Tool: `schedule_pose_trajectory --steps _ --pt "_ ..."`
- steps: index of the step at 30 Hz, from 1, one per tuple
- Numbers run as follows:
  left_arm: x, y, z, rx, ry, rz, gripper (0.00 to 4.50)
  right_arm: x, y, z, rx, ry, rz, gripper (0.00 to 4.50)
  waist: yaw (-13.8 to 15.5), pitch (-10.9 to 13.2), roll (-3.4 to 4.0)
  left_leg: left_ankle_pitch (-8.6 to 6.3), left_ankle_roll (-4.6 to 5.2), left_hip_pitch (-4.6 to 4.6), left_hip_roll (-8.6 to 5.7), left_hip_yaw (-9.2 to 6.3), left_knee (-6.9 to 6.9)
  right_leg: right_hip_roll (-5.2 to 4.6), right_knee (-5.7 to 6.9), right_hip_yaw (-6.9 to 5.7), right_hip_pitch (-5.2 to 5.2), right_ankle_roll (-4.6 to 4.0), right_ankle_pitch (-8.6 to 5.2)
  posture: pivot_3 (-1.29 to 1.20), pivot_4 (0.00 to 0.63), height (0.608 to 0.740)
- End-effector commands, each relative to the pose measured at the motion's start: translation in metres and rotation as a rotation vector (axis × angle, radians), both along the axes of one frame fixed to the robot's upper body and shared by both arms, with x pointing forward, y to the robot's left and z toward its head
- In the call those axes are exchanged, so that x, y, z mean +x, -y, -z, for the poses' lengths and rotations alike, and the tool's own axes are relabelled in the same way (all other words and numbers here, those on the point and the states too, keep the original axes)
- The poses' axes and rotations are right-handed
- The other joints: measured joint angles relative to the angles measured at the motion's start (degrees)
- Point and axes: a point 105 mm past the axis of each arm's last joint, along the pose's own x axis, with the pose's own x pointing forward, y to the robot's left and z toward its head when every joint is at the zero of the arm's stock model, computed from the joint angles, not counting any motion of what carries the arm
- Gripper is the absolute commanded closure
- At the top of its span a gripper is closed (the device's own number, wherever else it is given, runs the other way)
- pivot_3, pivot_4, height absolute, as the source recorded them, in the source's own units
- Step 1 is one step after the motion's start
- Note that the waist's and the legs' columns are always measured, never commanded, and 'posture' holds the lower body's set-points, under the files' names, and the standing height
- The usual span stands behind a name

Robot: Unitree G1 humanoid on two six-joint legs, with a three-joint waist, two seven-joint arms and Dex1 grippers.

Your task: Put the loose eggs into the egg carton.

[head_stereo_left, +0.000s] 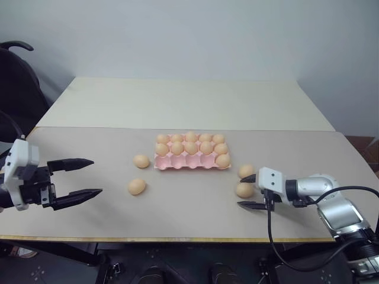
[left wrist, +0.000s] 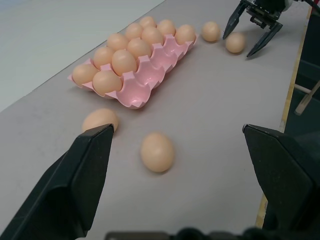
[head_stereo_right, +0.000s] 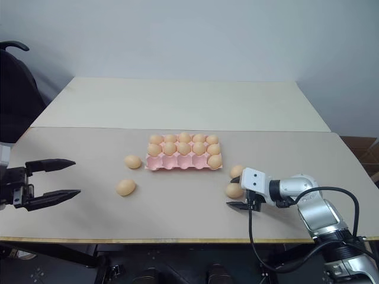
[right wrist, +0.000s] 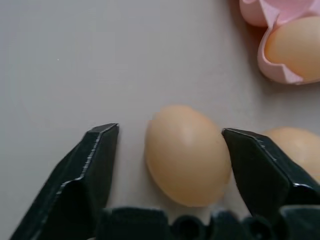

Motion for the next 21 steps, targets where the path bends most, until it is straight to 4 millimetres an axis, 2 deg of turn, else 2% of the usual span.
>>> schedule_pose_trajectory --steps 1,3,4,8,12,16,21 --pt "-0.003 0.005 -0.009 0.009 0.031 0.019 0.0 0.003 -0.003 -0.009 -0.006 0.055 -0.022 1.98 0.0 0.0 0.0 0.0 0.0 0.0 0.0 0.0 0.0 0.0 0.0 0.0 0.0 0.0 0.0 0.0 0.15 0.74" --pt "-0.003 0.006 -0.009 0.008 0.032 0.019 0.0 0.002 -0.004 -0.014 0.005 0.064 -0.032 2.56 0.0 0.0 0.0 0.0 0.0 0.0 0.0 0.0 0.0 0.0 0.0 0.0 0.0 0.0 0.0 0.0 0.15 0.74" --pt "-0.003 0.006 -0.009 0.008 0.032 0.019 0.0 0.0 -0.004 -0.02 0.013 0.076 -0.04 2.64 0.0 0.0 0.0 0.0 0.0 0.01 0.0 0.0 0.0 0.0 0.0 0.0 0.0 0.0 0.0 0.0 0.15 0.74" --pt "-0.003 0.006 -0.01 0.006 0.033 0.018 0.0 -0.006 -0.013 -0.046 0.073 0.114 -0.089 2.64 -0.07 0.0 0.01 0.0 0.0 0.0 0.0 0.0 0.0 0.0 0.01 0.0 -0.01 0.0 0.0 0.0 0.15 0.74" --pt "-0.002 0.007 -0.01 0.004 0.033 0.02 0.0 -0.002 -0.042 -0.078 0.175 0.185 -0.144 2.64 -0.49 0.01 0.01 0.0 0.0 0.05 0.0 0.0 0.02 0.01 0.09 0.02 0.0 0.0 0.0 0.0 0.15 0.74" --pt "0.0 0.009 -0.01 0.0 0.036 0.024 0.0 0.023 -0.07 -0.081 0.185 0.238 -0.134 2.64 -0.71 0.01 0.01 0.0 0.0 0.08 0.0 -0.01 0.01 0.03 0.16 0.02 0.0 -0.03 -0.02 0.0 0.15 0.74" --pt "-0.001 0.011 -0.01 -0.001 0.039 0.026 0.0 0.052 -0.089 -0.078 0.186 0.276 -0.059 2.64 -0.49 0.01 0.02 0.0 0.0 -0.07 0.0 0.0 0.01 0.01 0.12 0.0 -0.11 -0.04 -0.02 0.0 0.15 0.74"
